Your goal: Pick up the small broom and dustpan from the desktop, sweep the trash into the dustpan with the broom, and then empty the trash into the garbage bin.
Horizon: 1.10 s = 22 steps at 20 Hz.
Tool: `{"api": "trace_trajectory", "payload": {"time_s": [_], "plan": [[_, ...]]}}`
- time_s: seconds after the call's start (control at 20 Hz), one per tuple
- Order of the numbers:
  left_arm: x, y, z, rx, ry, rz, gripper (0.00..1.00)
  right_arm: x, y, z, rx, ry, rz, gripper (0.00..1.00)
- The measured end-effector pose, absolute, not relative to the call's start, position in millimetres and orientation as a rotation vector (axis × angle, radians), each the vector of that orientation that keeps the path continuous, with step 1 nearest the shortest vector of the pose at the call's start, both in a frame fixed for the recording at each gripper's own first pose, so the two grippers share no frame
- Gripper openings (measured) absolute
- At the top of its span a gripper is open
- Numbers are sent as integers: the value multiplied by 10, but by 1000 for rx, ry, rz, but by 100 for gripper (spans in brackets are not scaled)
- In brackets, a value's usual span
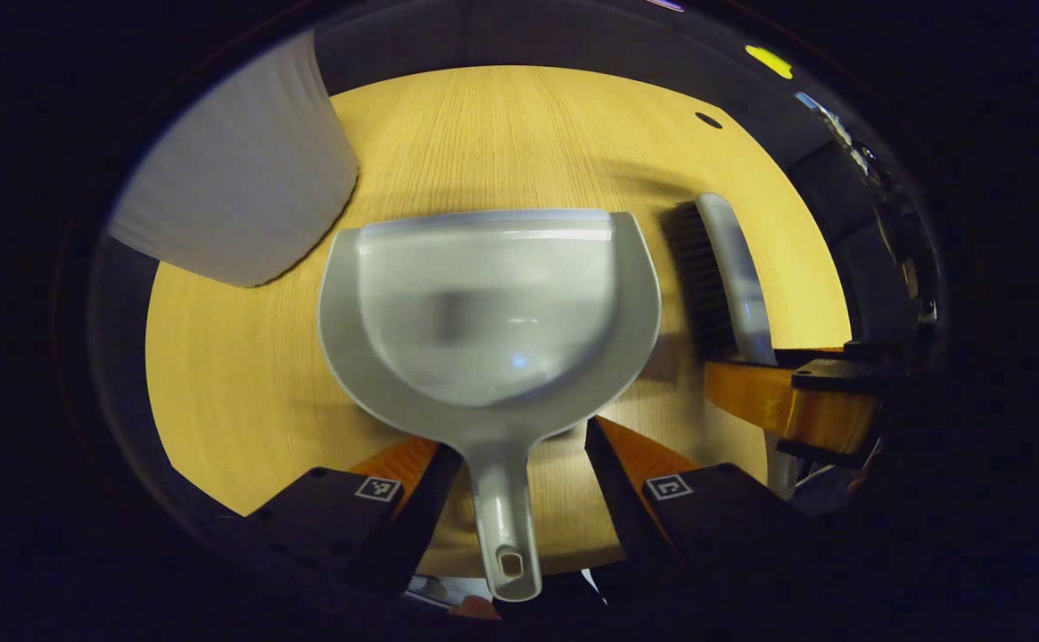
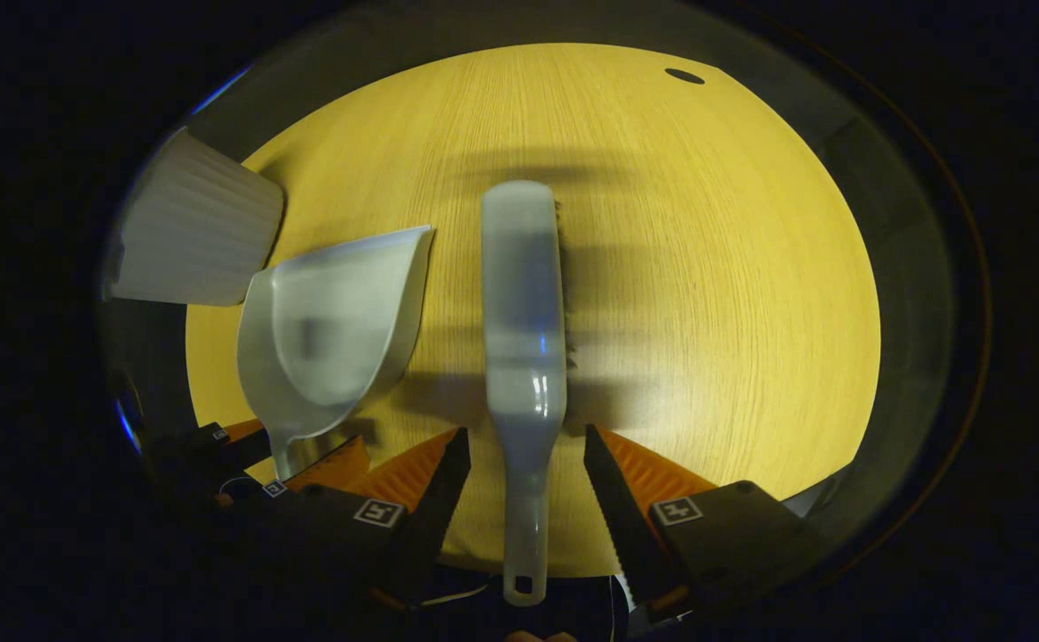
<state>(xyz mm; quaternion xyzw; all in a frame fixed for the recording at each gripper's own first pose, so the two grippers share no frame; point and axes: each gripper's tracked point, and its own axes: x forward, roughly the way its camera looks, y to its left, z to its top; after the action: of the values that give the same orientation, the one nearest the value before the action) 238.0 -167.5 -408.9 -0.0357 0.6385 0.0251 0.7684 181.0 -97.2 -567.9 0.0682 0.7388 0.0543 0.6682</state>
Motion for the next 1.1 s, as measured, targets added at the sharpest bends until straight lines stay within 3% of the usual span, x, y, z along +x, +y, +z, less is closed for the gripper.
{"api": "trace_trajectory", "payload": {"time_s": [0.05,0.1,0.15,0.4,0.55,0.85,0.9,0.95,1.0,1.05,1.1], "plan": [[2366,-1685,-4040,-83,1381,57,82,1838,-980,-5626,162,1651,125,96],[2343,-1701,-3974,-92,1366,63,82,1861,-975,-5570,170,1642,132,99],[2321,-1709,-3899,-102,1350,64,79,1859,-968,-5512,176,1631,145,99],[2085,-1732,-3313,-66,1187,71,82,1776,-1018,-5089,192,1509,167,99],[1942,-1803,-2812,-21,967,47,82,1672,-1062,-4645,211,1369,154,98],[1383,-1873,-1749,41,419,0,82,1675,-943,-3383,111,858,183,99],[1240,-1854,-1642,58,325,-1,81,1697,-892,-3071,105,730,186,90],[1099,-1846,-1525,73,227,-6,81,1604,-874,-2838,109,617,186,98],[962,-1860,-1451,79,147,-7,81,1535,-855,-2634,134,507,183,98],[847,-1884,-1406,85,82,-6,81,1395,-919,-2507,148,401,187,89],[797,-1892,-1397,90,40,1,79,1316,-982,-2345,152,305,179,97]]}}
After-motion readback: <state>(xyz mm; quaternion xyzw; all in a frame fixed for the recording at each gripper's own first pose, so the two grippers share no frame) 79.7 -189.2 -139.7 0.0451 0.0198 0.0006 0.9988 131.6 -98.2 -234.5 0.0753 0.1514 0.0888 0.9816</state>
